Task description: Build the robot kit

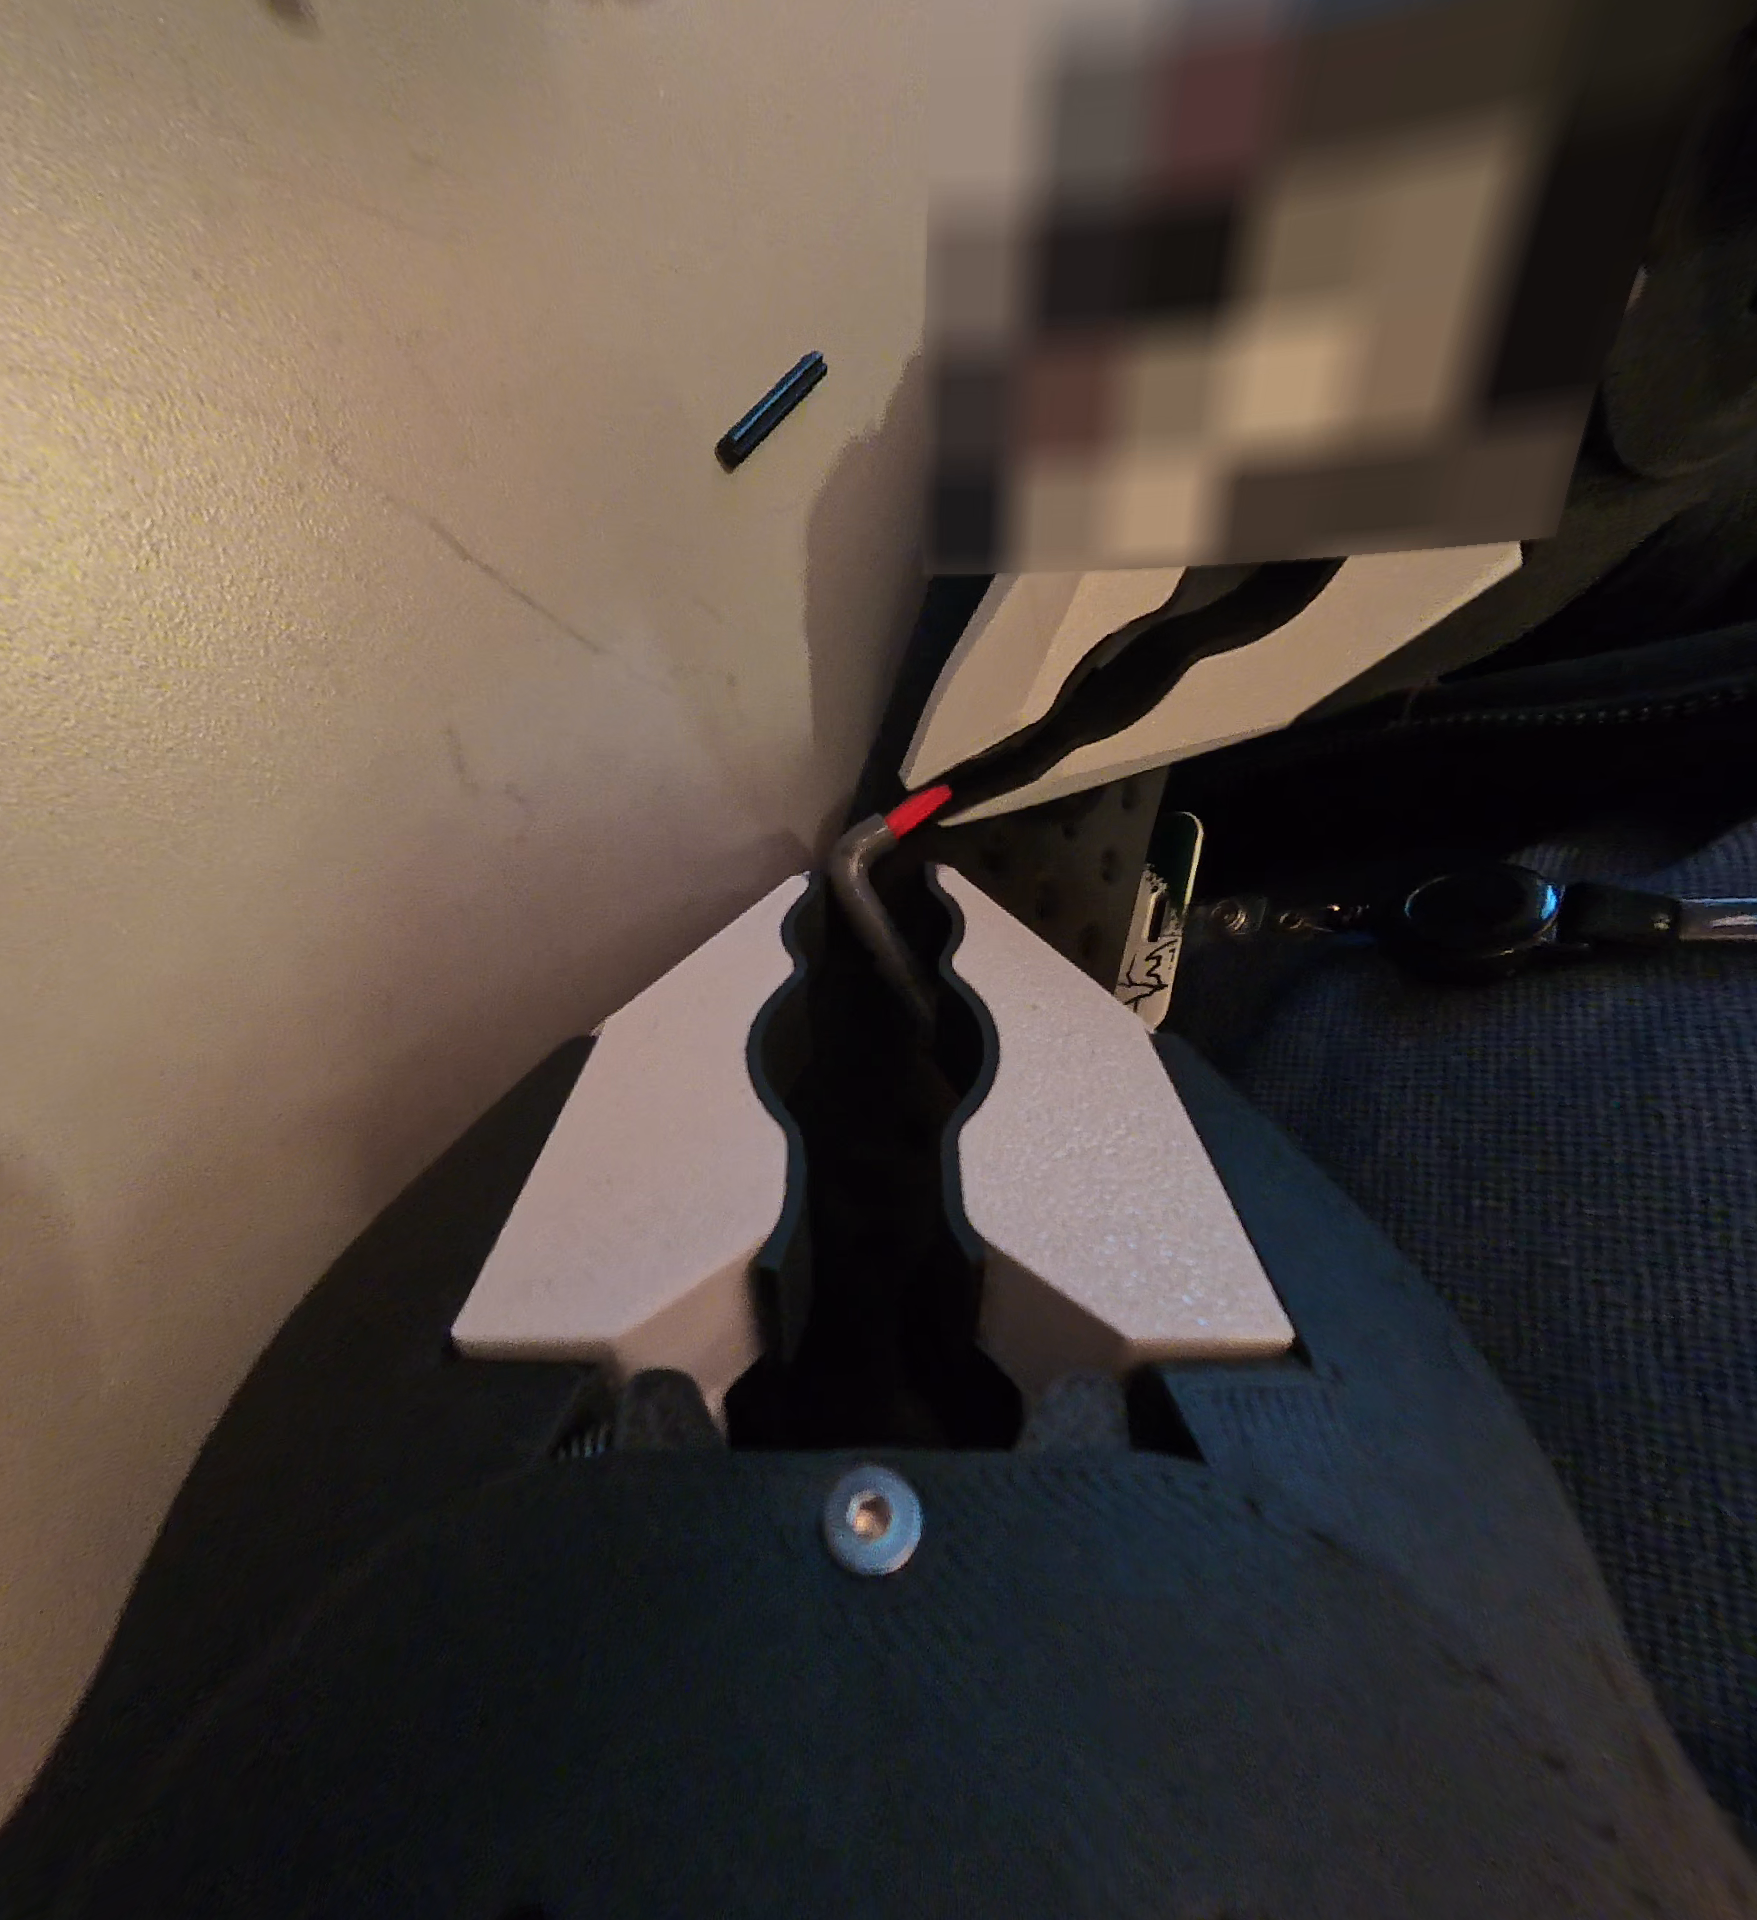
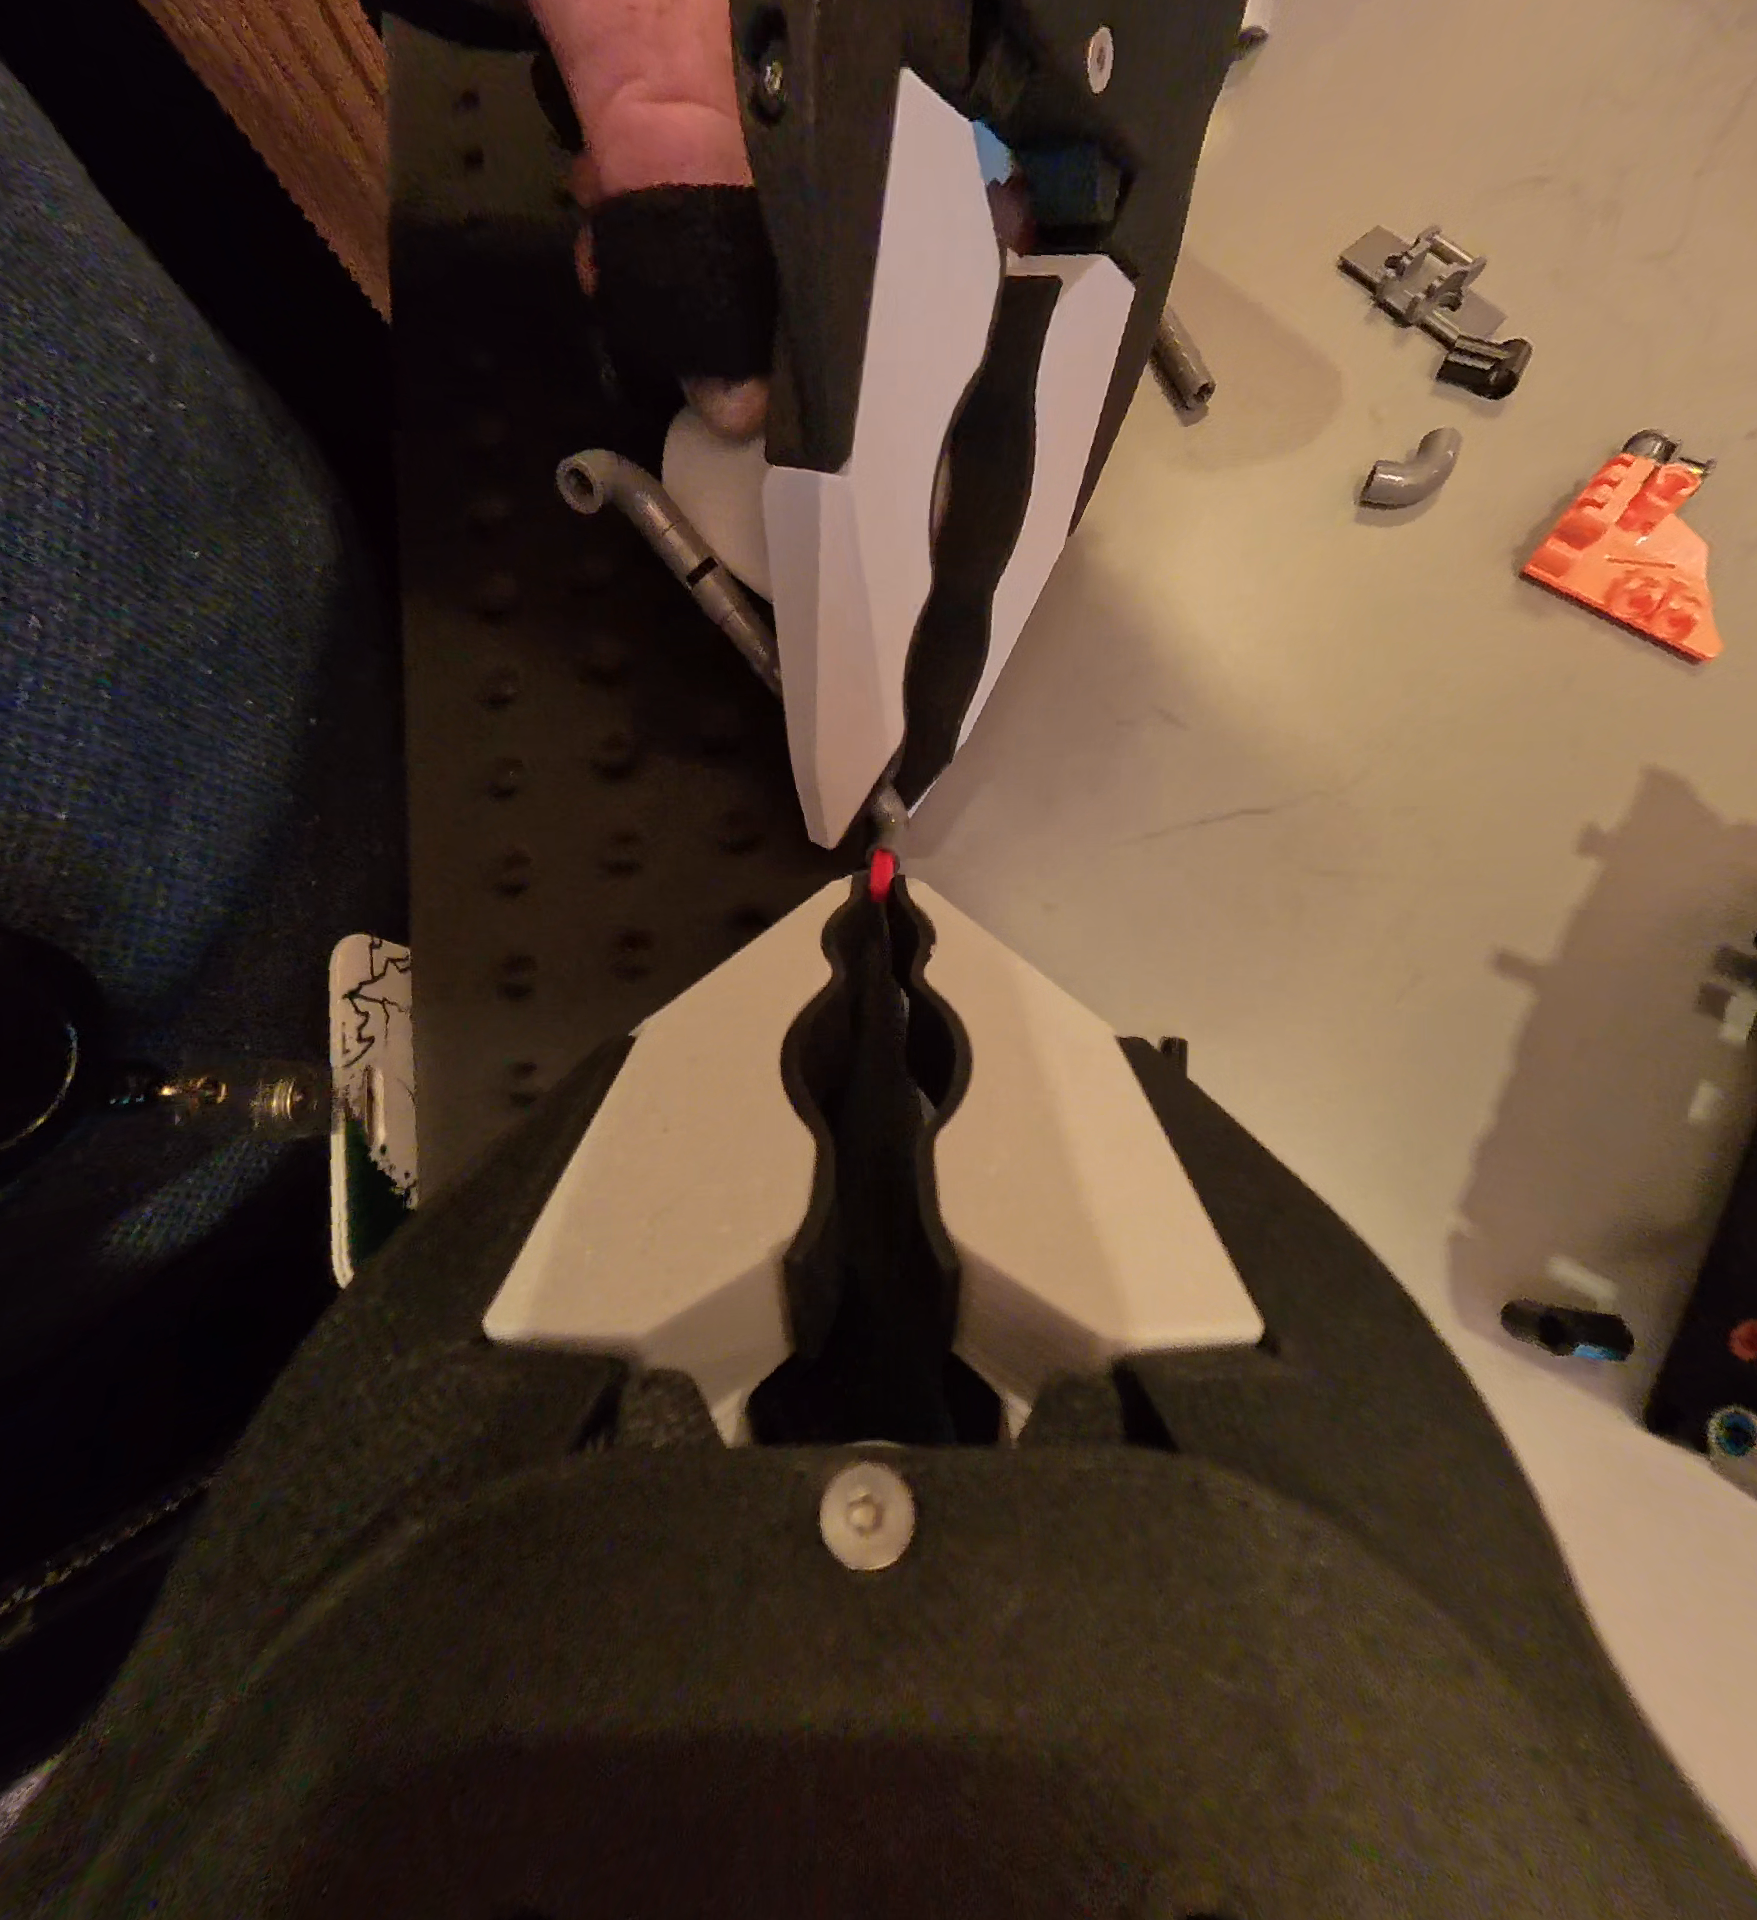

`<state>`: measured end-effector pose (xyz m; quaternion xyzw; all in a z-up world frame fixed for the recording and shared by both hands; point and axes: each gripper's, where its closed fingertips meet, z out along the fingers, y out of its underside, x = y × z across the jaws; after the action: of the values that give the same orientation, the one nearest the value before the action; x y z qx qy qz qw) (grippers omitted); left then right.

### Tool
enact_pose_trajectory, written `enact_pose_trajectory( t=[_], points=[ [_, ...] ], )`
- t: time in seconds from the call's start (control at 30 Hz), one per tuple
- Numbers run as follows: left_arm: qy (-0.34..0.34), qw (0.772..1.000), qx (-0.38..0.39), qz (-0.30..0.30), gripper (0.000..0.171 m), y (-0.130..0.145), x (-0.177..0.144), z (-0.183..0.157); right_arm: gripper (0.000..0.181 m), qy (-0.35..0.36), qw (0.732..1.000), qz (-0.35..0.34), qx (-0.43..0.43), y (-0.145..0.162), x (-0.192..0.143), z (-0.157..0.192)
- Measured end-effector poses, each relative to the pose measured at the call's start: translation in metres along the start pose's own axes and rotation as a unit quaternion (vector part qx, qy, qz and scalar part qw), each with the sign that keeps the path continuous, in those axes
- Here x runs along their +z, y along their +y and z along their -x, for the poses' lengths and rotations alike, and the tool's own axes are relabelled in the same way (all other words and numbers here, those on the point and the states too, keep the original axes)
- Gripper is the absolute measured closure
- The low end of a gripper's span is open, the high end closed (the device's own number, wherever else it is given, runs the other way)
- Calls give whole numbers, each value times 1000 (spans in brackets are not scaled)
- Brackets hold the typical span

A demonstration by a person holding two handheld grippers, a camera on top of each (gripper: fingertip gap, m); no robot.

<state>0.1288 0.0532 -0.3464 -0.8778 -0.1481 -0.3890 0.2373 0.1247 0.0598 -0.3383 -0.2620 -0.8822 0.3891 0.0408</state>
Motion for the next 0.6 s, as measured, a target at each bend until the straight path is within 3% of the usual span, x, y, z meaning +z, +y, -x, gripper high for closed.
enact_pose_trajectory(
  t=[0.6],
  points=[
    [-13,998,-15,-58,165,-1,0,4,181,112,993,-8,-33,-3,2,3]
  ],
)
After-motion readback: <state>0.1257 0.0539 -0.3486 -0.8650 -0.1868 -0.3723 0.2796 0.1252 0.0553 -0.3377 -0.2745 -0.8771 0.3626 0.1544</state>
